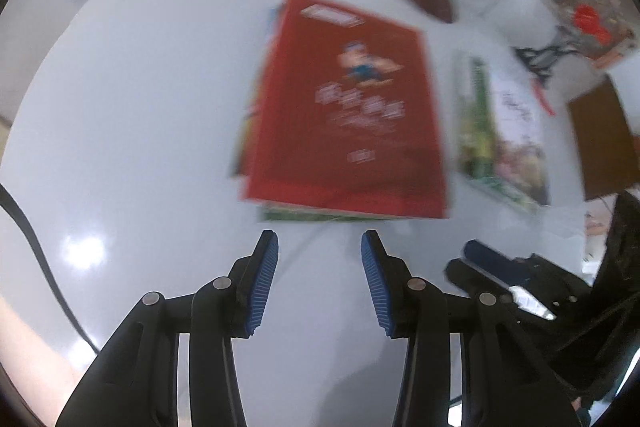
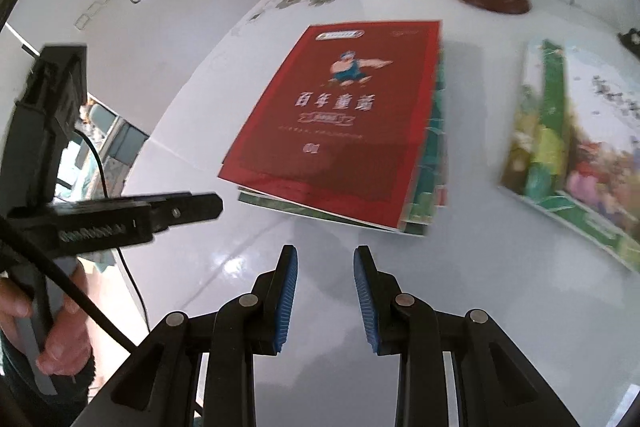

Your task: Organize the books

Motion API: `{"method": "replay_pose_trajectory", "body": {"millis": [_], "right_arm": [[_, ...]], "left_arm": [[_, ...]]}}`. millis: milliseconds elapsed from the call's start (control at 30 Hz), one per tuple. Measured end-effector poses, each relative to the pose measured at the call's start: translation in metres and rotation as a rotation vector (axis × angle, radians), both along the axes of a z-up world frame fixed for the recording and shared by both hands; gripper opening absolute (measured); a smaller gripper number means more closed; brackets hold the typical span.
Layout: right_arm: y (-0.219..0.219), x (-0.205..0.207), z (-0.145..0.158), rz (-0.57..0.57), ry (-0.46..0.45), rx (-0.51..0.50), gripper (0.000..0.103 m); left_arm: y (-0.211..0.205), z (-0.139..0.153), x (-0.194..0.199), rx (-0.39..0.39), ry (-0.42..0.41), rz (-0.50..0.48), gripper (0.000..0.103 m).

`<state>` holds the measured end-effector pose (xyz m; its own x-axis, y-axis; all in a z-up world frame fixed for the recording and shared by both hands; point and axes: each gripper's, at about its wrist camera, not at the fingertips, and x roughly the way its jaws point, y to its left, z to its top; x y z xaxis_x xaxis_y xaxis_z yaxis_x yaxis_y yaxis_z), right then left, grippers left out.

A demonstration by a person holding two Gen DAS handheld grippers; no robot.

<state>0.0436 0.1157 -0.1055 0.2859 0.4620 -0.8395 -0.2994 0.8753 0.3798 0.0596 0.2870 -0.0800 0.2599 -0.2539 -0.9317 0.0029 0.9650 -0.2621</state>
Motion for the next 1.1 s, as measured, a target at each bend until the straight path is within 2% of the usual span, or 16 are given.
{"method": "replay_pose_trajectory", "body": {"millis": [100, 267, 367, 467, 533, 600, 633, 767, 900, 1100], "right_arm": [[-0.022, -0.010, 0.013, -0.040, -0.032, -0.041, 0.028], [-0.081, -0.029, 0.032, -0.188, -0.062, -0.064, 0.028], [-0.120, -0.039, 0.040, -0.298, -0.076, -0.074, 0.030], [-0.157, -0.042, 0.047, -0.386, -0.102, -0.073, 0.036], [-0.182, -0.041, 0.053, -0.438, -0.120, -0.070, 0.041], [-0.204, -0.040, 0.059, -0.484, -0.139, -0.064, 0.052], [-0.217, -0.040, 0.062, -0.512, -0.149, -0.068, 0.053], [-0.260, -0.020, 0.051, -0.563, -0.146, -0.078, 0.054], [-0.280, 0.004, 0.029, -0.544, -0.109, -0.052, 0.054], [-0.294, 0.037, 0.001, -0.493, -0.075, -0.051, 0.054]], "left_arm": [[-0.037, 0.025, 0.000, -0.060, -0.098, -0.099, 0.041], [-0.099, 0.050, 0.003, -0.134, -0.193, -0.244, 0.041], [-0.135, 0.059, 0.010, -0.174, -0.237, -0.322, 0.041], [-0.166, 0.060, 0.027, -0.195, -0.245, -0.345, 0.041], [-0.180, 0.055, 0.038, -0.223, -0.237, -0.347, 0.041], [-0.193, 0.043, 0.053, -0.252, -0.210, -0.334, 0.041], [-0.199, 0.035, 0.059, -0.251, -0.201, -0.324, 0.041], [-0.224, 0.011, 0.072, -0.165, -0.189, -0.309, 0.041], [-0.238, -0.008, 0.079, -0.151, -0.179, -0.311, 0.041], [-0.247, -0.040, 0.099, -0.102, -0.153, -0.239, 0.041]]}}
